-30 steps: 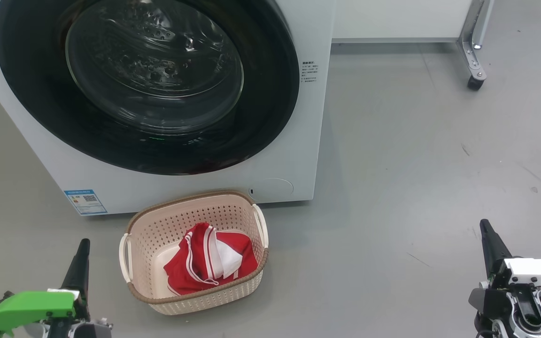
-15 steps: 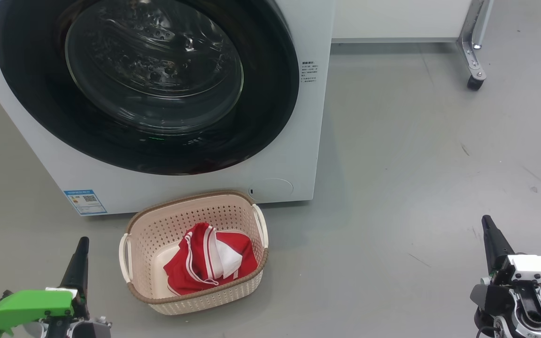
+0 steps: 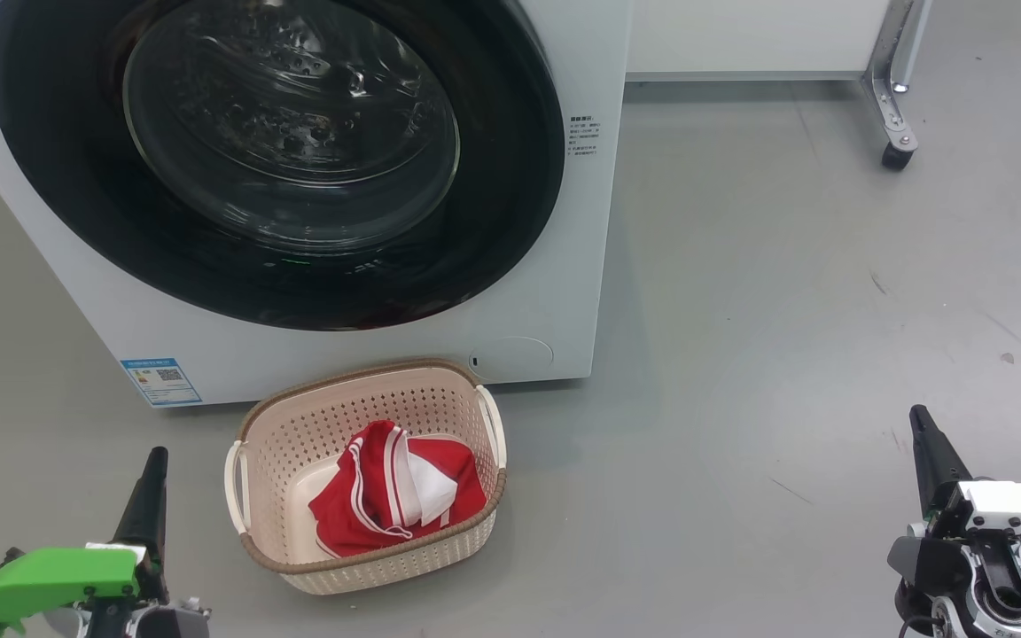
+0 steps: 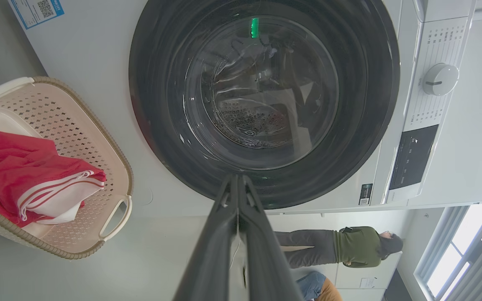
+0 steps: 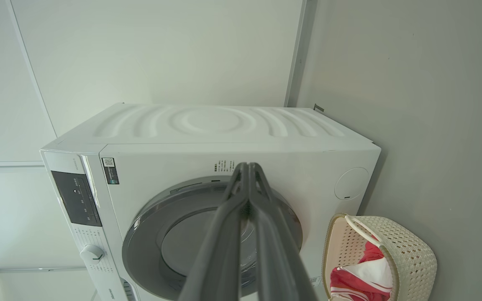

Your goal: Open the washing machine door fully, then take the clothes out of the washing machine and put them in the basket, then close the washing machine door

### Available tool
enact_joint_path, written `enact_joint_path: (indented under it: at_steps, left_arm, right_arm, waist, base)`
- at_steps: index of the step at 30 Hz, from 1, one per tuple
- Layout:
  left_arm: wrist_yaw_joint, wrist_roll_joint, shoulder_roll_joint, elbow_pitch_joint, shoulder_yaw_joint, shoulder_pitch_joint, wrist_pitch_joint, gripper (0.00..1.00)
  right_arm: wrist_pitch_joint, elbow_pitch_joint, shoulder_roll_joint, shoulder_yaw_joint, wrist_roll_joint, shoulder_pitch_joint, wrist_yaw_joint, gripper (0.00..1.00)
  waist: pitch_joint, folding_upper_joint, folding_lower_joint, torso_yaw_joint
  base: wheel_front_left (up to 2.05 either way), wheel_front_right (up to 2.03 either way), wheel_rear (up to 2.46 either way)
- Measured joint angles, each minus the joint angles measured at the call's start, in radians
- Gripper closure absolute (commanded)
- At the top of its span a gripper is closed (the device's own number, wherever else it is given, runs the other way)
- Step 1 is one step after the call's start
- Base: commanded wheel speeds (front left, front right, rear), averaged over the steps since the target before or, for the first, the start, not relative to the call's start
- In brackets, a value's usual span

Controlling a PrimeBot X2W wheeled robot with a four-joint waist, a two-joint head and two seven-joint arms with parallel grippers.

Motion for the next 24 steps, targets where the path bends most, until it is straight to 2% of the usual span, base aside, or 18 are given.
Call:
enact_joint_path:
  at_steps: [24]
  left_arm:
    - [-0.001,0.0,0.0,0.002,0.0,0.0,0.0,1.0]
  right_arm:
    - [0.003,0.002,0.0,-0.001,0.001,0.0,0.0,1.0]
  waist:
    - [0.0,0.0,0.0,0.0]
  base:
    - [0.0,0.0,0.0]
